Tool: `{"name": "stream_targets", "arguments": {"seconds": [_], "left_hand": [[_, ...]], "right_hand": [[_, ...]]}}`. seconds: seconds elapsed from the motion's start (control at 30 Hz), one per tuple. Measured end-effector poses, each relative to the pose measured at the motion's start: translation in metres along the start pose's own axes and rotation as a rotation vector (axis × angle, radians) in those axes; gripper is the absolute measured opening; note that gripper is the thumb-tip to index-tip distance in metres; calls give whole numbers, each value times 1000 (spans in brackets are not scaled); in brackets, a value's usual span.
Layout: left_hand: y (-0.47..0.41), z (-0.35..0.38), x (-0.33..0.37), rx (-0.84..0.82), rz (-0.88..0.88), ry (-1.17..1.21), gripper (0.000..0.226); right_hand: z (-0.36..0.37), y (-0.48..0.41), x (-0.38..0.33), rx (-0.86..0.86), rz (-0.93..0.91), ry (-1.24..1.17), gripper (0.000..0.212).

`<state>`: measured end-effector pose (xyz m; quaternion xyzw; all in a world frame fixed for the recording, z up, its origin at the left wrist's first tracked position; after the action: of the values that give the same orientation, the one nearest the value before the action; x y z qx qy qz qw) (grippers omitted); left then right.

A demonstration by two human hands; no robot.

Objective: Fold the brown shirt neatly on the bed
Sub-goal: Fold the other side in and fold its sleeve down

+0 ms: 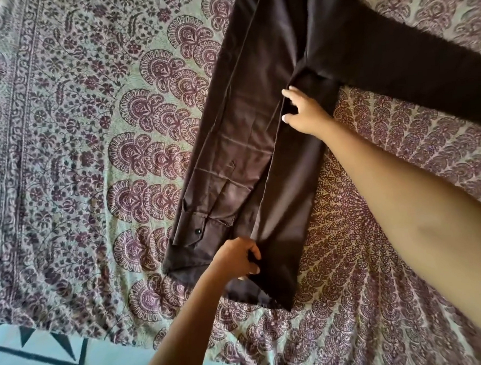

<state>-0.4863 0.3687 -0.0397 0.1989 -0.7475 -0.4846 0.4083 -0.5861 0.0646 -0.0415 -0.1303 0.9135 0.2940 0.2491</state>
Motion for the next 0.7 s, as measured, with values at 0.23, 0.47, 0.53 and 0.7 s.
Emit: {"name": "stream_targets", "arguments": {"seconds": [0.23, 0.47, 0.53, 0.7], "left_hand": [[1, -4, -7, -29, -32, -250, 38], [4, -46, 26, 402, 25, -217, 19], [-1, -46, 32, 428, 33, -141, 23], [-12, -27, 25, 296, -93, -139, 31]], "right_hand": [[29, 53, -21, 236, -146, 342, 60], [126, 208, 28, 245, -53, 400, 58], [135, 244, 38, 265, 0, 413, 63], [141, 287, 47, 336, 259, 165, 64]]}}
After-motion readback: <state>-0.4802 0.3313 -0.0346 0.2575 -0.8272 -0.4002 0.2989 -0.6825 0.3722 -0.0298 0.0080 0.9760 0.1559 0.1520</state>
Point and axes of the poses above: each hand's wrist, its own y-axis away from the middle knuckle, its own z-axis out of the palm, x = y × z, the point moved 7 cm from there along -y, towards the middle knuckle, and after that the axes turned 7 degrees about y, right-handed, at the moved point
